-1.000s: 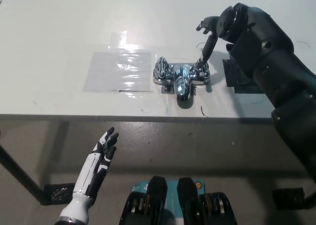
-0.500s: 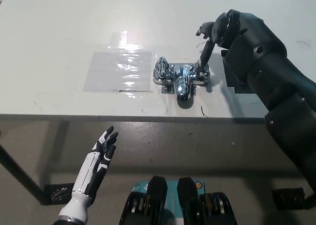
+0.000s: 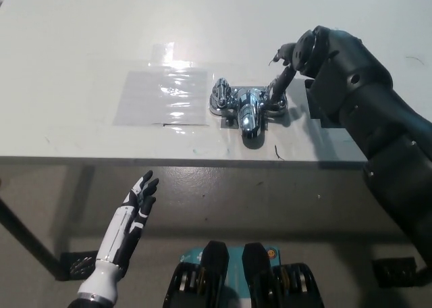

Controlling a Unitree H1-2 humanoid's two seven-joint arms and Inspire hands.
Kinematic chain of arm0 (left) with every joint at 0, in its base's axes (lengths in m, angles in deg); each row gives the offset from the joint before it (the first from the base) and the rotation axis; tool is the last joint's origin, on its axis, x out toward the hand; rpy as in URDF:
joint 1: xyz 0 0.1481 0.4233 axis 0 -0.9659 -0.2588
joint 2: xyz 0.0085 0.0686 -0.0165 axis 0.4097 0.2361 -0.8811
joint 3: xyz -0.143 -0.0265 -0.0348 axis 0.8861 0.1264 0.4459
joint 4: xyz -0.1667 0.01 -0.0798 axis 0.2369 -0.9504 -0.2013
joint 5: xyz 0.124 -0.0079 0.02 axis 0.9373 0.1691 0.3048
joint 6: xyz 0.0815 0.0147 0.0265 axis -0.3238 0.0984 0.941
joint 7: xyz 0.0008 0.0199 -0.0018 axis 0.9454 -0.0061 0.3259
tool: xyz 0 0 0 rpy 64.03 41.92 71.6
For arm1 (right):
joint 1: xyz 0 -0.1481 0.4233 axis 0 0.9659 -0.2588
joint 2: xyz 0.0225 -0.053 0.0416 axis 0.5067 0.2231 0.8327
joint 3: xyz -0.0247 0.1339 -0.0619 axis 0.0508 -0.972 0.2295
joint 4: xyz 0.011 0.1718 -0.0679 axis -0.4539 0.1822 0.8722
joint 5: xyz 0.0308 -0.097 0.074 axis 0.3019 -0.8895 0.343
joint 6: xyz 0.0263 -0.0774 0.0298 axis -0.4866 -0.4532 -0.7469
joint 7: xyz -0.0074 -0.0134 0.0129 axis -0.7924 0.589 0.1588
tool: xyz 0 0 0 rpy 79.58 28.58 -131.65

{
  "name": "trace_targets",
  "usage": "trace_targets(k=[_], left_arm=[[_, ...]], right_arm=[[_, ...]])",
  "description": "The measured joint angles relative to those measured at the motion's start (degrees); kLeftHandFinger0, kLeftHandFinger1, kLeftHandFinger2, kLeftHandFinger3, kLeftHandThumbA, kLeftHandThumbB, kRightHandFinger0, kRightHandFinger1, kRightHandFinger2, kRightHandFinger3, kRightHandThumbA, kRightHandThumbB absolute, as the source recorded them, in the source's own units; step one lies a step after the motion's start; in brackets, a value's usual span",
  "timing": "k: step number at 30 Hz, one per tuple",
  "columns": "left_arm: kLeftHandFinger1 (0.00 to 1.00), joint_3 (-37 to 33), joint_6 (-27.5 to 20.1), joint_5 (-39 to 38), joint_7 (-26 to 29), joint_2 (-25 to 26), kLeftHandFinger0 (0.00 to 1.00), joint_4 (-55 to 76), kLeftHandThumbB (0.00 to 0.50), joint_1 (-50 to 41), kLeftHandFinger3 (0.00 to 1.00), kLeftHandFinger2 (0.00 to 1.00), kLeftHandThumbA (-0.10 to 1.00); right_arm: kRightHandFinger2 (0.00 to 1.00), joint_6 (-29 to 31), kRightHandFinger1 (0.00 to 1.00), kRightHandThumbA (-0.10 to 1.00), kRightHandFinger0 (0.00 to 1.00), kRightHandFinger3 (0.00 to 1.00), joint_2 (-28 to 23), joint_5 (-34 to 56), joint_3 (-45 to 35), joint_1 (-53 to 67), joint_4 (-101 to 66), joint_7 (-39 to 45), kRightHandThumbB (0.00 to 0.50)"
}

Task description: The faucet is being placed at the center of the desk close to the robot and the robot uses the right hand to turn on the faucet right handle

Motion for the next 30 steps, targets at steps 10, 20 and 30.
trace_targets(k=[10, 20, 30], left_arm=[[1.00, 0.06, 0.02, 0.01, -0.22, 0.00, 1.00, 0.01, 0.000, 0.32, 1.00, 1.00, 0.96], [1.00, 0.34, 0.14, 0.01, -0.52, 0.08, 1.00, 0.06, 0.000, 0.48, 1.00, 1.00, 0.97], [1.00, 0.57, 0.28, 0.00, -0.61, 0.13, 1.00, 0.07, 0.000, 0.58, 1.00, 1.00, 0.97]], right_arm=[[1.00, 0.13, 1.00, 0.89, 1.00, 1.00, -1.35, -1.09, 1.97, 0.06, 0.37, 0.34, 0.341], [1.00, 1.01, 1.00, 0.73, 1.00, 1.00, -2.26, -1.80, 4.69, 0.04, 0.43, 0.36, 0.325], [1.00, 2.09, 1.00, 0.80, 1.00, 1.00, -3.54, -1.83, 5.08, -0.18, 0.59, 3.42, 0.263]])
